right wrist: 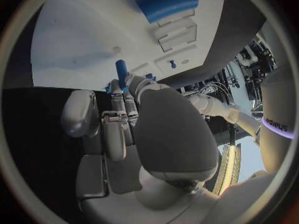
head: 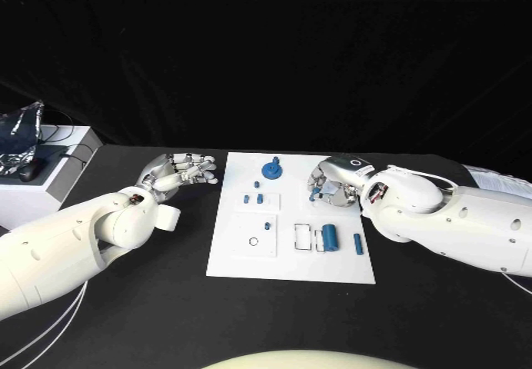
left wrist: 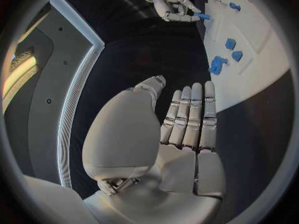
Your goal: Assemble the parts on the task board
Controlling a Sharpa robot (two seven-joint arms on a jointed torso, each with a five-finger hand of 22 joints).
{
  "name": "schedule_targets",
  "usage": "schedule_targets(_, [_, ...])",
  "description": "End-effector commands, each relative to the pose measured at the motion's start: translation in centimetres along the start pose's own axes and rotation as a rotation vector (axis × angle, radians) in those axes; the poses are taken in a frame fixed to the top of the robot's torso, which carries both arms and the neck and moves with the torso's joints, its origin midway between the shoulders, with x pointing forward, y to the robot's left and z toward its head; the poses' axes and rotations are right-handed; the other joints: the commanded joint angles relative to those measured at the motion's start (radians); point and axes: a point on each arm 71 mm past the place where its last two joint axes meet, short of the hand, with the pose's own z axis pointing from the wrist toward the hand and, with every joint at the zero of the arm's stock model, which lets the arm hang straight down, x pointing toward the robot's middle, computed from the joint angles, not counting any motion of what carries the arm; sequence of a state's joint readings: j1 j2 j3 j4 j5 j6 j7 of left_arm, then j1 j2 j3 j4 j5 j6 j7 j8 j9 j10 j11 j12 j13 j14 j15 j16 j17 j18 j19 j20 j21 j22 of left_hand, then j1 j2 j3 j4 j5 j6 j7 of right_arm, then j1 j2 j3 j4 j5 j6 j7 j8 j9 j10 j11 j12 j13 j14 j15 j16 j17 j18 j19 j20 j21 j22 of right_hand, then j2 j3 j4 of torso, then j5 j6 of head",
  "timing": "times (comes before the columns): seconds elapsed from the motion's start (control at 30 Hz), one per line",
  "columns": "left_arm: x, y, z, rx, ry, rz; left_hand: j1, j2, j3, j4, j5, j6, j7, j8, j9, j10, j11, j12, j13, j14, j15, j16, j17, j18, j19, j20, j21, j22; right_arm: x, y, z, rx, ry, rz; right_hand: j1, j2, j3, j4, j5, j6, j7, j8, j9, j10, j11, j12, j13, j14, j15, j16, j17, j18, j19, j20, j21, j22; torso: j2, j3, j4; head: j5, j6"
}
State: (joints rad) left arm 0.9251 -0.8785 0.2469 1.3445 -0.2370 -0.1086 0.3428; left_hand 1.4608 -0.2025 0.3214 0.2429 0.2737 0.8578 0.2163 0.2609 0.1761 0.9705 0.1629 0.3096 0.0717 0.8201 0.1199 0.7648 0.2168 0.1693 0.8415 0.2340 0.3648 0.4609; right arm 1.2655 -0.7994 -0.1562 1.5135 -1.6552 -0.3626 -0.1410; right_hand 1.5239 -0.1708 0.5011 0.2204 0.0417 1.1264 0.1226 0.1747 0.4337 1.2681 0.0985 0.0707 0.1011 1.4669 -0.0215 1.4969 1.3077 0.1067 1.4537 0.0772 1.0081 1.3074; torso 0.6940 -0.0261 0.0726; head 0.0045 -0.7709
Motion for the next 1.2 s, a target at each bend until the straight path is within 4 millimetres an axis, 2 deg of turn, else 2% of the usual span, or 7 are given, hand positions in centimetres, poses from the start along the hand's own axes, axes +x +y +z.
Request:
schedule_targets(0.03, [0.1, 0.0, 0.1, 0.002, 0.01, -0.011, -0.001, 0.012, 0.002, 0.005, -0.003, -0.001, 0.008, 0.005, -0.001, -0.004, 0.006, -0.006, -0.002, 0.002, 0.003, -0.003, 0.001, 0.011, 0.008, 0.001, -0.004, -0.001, -1.1, 0.1, -0.1, 0.019, -0.026, 0.056, -0.002, 0.007, 0.084, -0.085, 0.007, 0.004, 0.0, 0.003, -0.001, 0.053, -0.048, 0.002, -0.001, 0.064, -0.005, 0.003, 0.07, -0.016, -0.002, -0.006, 0.003, 0.077, -0.001, -0.0009, -0.0013, 0.0, 0.001])
schedule_targets(0.23, [0.1, 0.1, 0.2, 0.001, 0.008, -0.012, -0.001, 0.012, 0.002, 0.005, -0.003, -0.001, 0.008, 0.005, -0.001, -0.004, 0.006, -0.006, -0.002, 0.002, 0.003, -0.003, 0.001, 0.011, 0.008, 0.001, -0.004, -0.001, -2.8, 1.3, -0.1, -0.006, -0.049, 0.111, -0.002, 0.007, 0.085, -0.085, 0.007, 0.004, 0.0, 0.003, -0.001, 0.053, -0.048, 0.002, -0.001, 0.064, -0.005, 0.003, 0.071, -0.017, -0.002, -0.006, 0.004, 0.078, -0.003, -0.0019, -0.0008, 0.002, 0.005])
schedule_targets(0.43, [0.3, 0.2, 0.3, 0.001, 0.012, -0.015, -0.001, 0.011, 0.0, 0.006, -0.003, -0.002, 0.008, 0.005, -0.002, -0.005, 0.006, -0.007, -0.002, 0.001, 0.004, -0.004, 0.002, 0.01, 0.009, 0.001, -0.005, -0.002, -2.9, 3.9, 0.4, -0.077, -0.057, 0.139, -0.003, 0.007, 0.087, -0.088, 0.007, 0.003, 0.0, 0.004, 0.0, 0.054, -0.048, 0.001, -0.001, 0.064, -0.005, 0.003, 0.071, -0.017, -0.002, -0.006, 0.004, 0.078, -0.001, -0.0003, 0.0007, 0.011, 0.007])
schedule_targets(0.53, [0.4, 0.2, 0.4, 0.001, 0.015, -0.018, -0.001, 0.011, 0.0, 0.006, -0.003, -0.002, 0.008, 0.005, -0.002, -0.005, 0.006, -0.007, -0.002, 0.001, 0.004, -0.004, 0.002, 0.01, 0.009, 0.001, -0.005, -0.002, -2.5, 5.9, 0.7, -0.134, -0.065, 0.141, -0.003, 0.007, 0.089, -0.089, 0.007, 0.003, 0.0, 0.004, 0.001, 0.054, -0.048, 0.001, -0.002, 0.064, -0.005, 0.004, 0.071, -0.016, -0.002, -0.006, 0.003, 0.078, -0.001, -0.001, 0.0019, 0.016, 0.013])
schedule_targets(0.73, [0.5, 0.3, 0.4, 0.0, 0.017, -0.02, -0.001, 0.011, 0.0, 0.006, -0.003, -0.002, 0.008, 0.005, -0.002, -0.005, 0.006, -0.007, -0.002, 0.001, 0.004, -0.004, 0.002, 0.01, 0.009, 0.001, -0.005, -0.002, -1.7, 9.1, 0.8, -0.234, -0.076, 0.136, -0.004, 0.007, 0.093, -0.094, 0.007, 0.001, 0.001, 0.005, 0.002, 0.054, -0.047, -0.001, -0.002, 0.064, -0.005, 0.004, 0.072, -0.016, -0.002, -0.006, 0.003, 0.079, 0.0, -0.0019, 0.0004, 0.022, 0.018])
schedule_targets(1.0, [0.7, 0.3, 0.6, 0.001, 0.021, -0.023, 0.0, 0.011, 0.0, 0.006, -0.003, -0.002, 0.008, 0.005, -0.002, -0.007, 0.006, -0.008, -0.002, 0.001, 0.004, -0.004, 0.002, 0.01, 0.01, 0.001, -0.006, -0.002, 0.4, 12.5, 0.8, -0.334, -0.06, 0.119, -0.005, 0.007, 0.095, -0.096, 0.007, 0.001, 0.001, 0.005, 0.002, 0.054, -0.047, -0.001, -0.002, 0.064, -0.005, 0.003, 0.07, -0.016, -0.003, -0.006, -0.001, 0.078, 0.001, -0.0015, 0.0015, 0.037, 0.011])
schedule_targets(1.2, [1.0, 0.3, 0.7, 0.002, 0.027, -0.026, 0.0, 0.011, 0.0, 0.006, -0.003, -0.002, 0.008, 0.005, -0.002, -0.007, 0.006, -0.008, -0.002, 0.001, 0.004, -0.004, 0.002, 0.01, 0.01, 0.001, -0.006, -0.002, 2.3, 13.8, 0.7, -0.361, -0.034, 0.1, -0.006, 0.007, 0.098, -0.099, 0.007, 0.0, 0.002, 0.005, 0.003, 0.054, -0.047, -0.002, -0.003, 0.063, -0.005, 0.002, 0.068, -0.015, -0.005, -0.006, -0.007, 0.076, 0.001, -0.0013, 0.0012, 0.044, 0.006])
